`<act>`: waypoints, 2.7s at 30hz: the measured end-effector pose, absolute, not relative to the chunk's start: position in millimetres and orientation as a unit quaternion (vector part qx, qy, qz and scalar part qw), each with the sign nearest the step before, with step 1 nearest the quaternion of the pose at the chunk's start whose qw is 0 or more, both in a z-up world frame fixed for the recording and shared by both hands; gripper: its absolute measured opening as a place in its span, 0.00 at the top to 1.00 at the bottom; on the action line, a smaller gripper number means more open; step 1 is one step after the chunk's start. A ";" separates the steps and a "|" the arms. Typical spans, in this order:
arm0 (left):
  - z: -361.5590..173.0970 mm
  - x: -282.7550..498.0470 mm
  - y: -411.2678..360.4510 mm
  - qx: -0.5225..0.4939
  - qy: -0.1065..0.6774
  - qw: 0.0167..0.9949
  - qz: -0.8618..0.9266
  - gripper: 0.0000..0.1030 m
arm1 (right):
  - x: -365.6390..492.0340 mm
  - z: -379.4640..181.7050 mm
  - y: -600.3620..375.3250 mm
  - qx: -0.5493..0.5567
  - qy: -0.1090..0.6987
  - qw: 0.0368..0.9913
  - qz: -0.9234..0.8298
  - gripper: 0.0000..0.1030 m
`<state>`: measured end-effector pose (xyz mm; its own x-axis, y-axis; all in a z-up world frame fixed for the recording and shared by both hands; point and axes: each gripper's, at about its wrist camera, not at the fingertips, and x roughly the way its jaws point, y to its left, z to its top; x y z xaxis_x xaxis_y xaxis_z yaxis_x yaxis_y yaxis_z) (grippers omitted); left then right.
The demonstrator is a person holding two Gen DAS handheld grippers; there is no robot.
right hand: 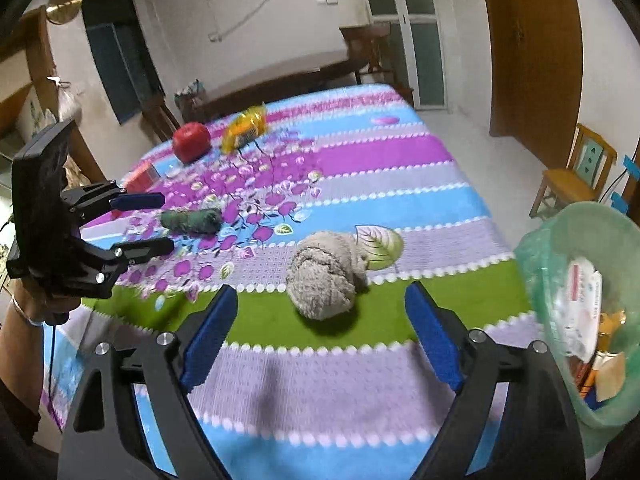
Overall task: Collect trash
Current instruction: 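Grasp the green scrubber with the left gripper while the right grasps the grey knitted ball, then carry the green scrubber and grey ball with both grippers over the green bin, then open both grippers to drop the scrubber and ball into the bin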
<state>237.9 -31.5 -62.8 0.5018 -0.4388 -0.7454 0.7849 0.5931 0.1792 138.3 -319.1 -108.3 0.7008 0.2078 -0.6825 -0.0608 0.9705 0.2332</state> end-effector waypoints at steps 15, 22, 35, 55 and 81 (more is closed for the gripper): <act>-92.4 257.2 -32.8 0.267 0.344 0.832 -0.344 0.72 | 149.8 -121.1 -314.4 0.108 0.397 0.907 0.095 0.71; -66.2 217.0 -29.8 0.192 0.355 0.866 -0.296 0.81 | 122.2 -98.6 -306.2 0.084 0.354 0.927 0.095 0.72; -28.4 136.8 -84.0 0.104 0.319 0.922 -0.193 0.81 | 58.2 -60.8 -299.5 0.025 0.276 0.960 0.043 0.72; 2.8 105.2 -281.0 0.170 0.274 0.898 -0.299 0.81 | 15.0 -23.0 -455.9 0.035 0.250 0.961 -0.113 0.72; -47.0 133.6 -407.9 0.237 0.316 0.845 -0.359 0.81 | 35.3 -54.1 -547.8 0.055 0.318 0.932 -0.163 0.71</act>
<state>133.6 -407.9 -47.0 0.5421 -0.4567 -0.7054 0.7571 0.6296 0.1742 35.3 -547.8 -54.1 0.7448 -0.2698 -0.6103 0.3393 0.9407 -0.0019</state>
